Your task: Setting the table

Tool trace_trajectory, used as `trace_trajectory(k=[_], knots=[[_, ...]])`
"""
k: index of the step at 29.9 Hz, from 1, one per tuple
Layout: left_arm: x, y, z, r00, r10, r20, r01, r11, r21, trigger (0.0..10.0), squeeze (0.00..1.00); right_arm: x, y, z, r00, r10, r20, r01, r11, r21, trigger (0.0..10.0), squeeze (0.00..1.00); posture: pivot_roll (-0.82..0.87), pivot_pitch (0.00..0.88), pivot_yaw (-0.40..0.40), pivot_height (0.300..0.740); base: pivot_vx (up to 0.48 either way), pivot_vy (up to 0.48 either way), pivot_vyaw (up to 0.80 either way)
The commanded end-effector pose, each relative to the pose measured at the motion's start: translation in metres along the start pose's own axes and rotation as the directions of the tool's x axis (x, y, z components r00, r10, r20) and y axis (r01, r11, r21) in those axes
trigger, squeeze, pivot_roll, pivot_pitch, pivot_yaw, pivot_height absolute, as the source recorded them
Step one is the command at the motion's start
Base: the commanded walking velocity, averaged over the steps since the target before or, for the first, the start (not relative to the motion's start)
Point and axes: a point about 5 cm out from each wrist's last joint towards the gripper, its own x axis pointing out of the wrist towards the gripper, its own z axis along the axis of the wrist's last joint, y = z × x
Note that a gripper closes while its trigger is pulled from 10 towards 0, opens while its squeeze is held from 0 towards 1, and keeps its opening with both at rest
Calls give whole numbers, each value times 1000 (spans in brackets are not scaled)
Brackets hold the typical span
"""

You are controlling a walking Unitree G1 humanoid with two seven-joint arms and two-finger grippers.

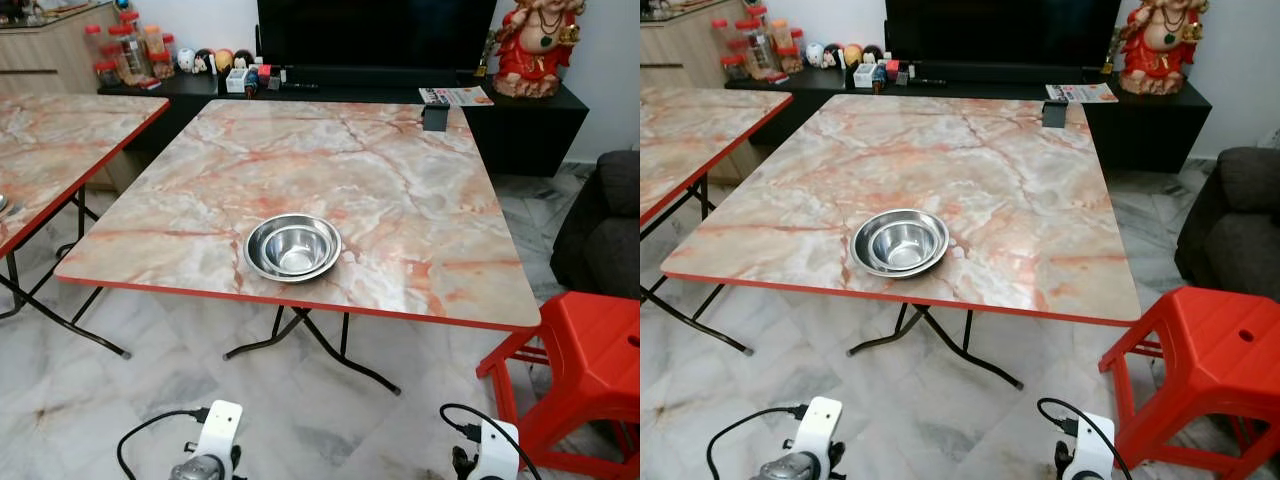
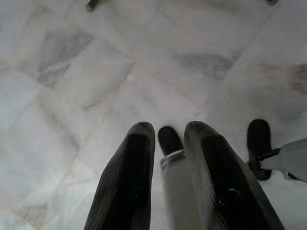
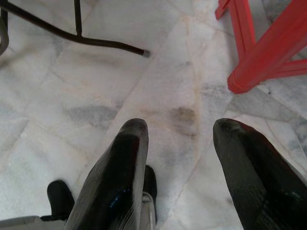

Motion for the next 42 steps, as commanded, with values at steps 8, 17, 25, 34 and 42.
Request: trace_trajectory(k=[8,17,25,34,42], knots=[[1,0,7,1000,3,1,-3,1000,-20,10000,0,0,-2,1,1000,-16,14,16,1000,24,10000,0,-129,0,7,725,0,0,0],[0,3,0,1000,20,-21,-21,999,-42,10000,0,1,3,2,1000,-5,10,5,999,35,10000,0,-111,0,3,725,0,0,-174],[-1,7,-4,999,39,-36,-41,998,-53,10000,0,0,7,0,1000,6,0,-6,1000,11,10000,0,-98,0,2,725,0,104,0],[-1,9,-7,998,43,-44,-45,998,-44,10000,0,0,10,-1,1000,9,-2,-9,1000,22,10000,0,-95,0,11,725,0,323,-401],[-1,12,-6,998,51,-48,-53,998,-29,10000,0,0,12,-3,1000,13,-6,-13,1000,25,10000,0,-88,0,15,725,0,480,0]])
